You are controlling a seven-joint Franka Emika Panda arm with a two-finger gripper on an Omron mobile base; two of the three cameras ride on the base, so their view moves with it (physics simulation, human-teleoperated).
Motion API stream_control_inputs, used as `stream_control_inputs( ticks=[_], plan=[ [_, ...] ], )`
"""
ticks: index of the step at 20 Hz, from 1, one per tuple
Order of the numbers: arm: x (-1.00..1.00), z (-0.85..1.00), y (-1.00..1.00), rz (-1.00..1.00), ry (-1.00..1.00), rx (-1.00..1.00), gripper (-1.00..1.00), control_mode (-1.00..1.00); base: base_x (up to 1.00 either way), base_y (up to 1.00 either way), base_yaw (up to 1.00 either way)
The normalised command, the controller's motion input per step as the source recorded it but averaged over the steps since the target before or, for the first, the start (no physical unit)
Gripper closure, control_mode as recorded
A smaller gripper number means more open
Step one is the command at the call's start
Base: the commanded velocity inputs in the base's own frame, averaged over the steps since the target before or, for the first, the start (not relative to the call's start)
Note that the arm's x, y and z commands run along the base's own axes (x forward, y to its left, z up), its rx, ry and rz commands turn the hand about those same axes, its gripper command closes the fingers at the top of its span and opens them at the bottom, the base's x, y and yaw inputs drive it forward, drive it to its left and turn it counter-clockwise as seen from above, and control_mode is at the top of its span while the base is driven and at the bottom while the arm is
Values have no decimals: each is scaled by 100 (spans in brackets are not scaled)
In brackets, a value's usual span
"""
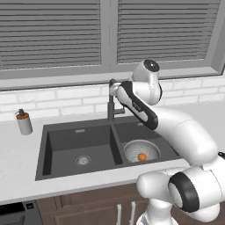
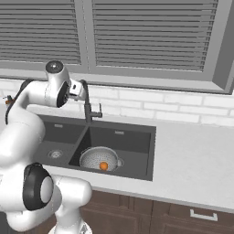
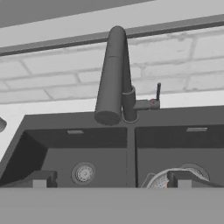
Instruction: Put the colander in the sink, put the tangerine in the colander, and turn on the sink faucet and pour water over the colander.
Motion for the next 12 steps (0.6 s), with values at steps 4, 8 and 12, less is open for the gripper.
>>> stream_control_inputs(
  ticks=[4,8,12],
  plan=[
    [18,0,4,0,0,0,-100,-100,0,0,0],
    [11,0,0,0,0,0,-100,-100,0,0,0],
    [24,-2,0,0,0,0,-100,-100,0,0,0]
  ],
)
